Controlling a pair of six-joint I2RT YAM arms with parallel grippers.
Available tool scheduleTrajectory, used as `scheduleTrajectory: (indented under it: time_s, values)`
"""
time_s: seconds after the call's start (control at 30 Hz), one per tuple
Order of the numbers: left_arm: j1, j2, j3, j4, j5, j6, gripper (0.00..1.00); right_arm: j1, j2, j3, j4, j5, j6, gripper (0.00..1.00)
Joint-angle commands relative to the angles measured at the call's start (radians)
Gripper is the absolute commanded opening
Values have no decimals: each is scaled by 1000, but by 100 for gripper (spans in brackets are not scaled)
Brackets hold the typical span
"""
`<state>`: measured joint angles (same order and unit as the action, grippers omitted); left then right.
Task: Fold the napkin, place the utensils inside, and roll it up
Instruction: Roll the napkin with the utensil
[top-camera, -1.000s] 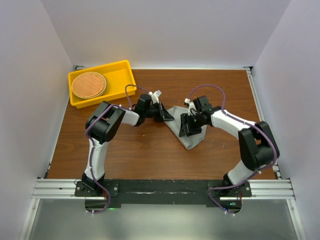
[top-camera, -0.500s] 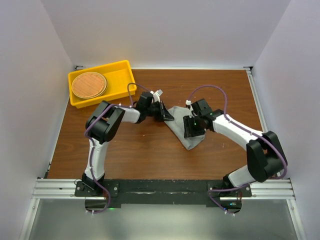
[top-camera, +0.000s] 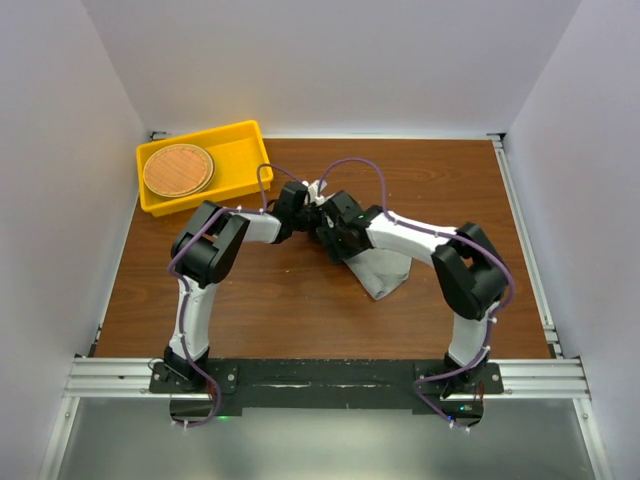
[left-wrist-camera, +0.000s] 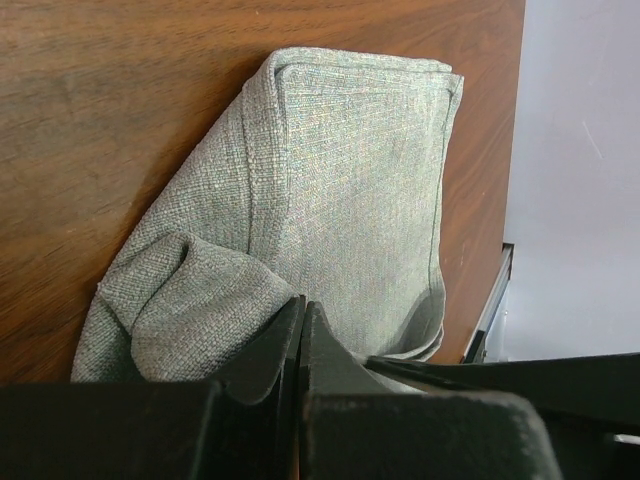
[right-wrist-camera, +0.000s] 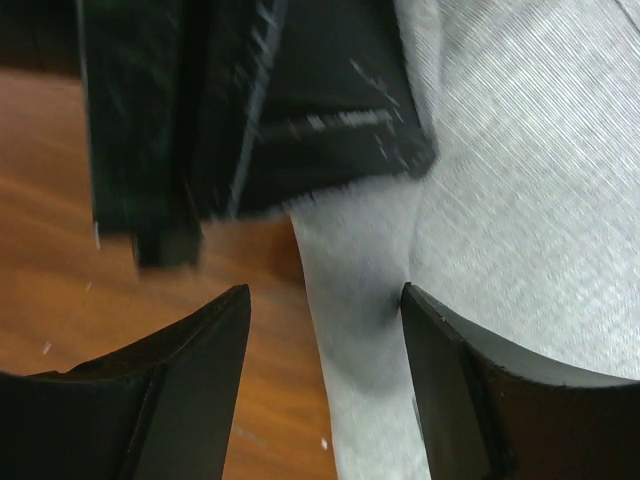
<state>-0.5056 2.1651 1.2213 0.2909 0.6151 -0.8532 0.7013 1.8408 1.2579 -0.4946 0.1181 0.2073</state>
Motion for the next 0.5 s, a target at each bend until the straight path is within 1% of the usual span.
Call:
scheduleTrajectory:
  time_s: [0.0, 0.1, 0.23, 0.33, 0.37, 0.43, 0.47]
  values:
    - [9, 35, -29, -177, -60, 63, 0, 47, 44, 66, 5, 166, -17, 65]
    - [10, 30, -29, -182, -58, 62, 0, 63, 58, 54, 10, 230, 1, 63]
    - [9, 24, -25, -187, -54, 57, 0, 66, 58, -3, 19, 285, 41, 47]
    - [10, 15, -23, -188, -43, 56, 0, 64, 61, -49, 53, 296, 53, 38]
    - [12, 4, -25, -188, -37, 49, 0, 63, 66, -58, 60, 296, 53, 30]
    - [22, -17, -28, -182, -35, 42, 0, 52, 67, -80, 85, 267, 53, 19]
    - [30, -46, -31, -182, -38, 42, 0, 49, 64, -87, 103, 220, 49, 8]
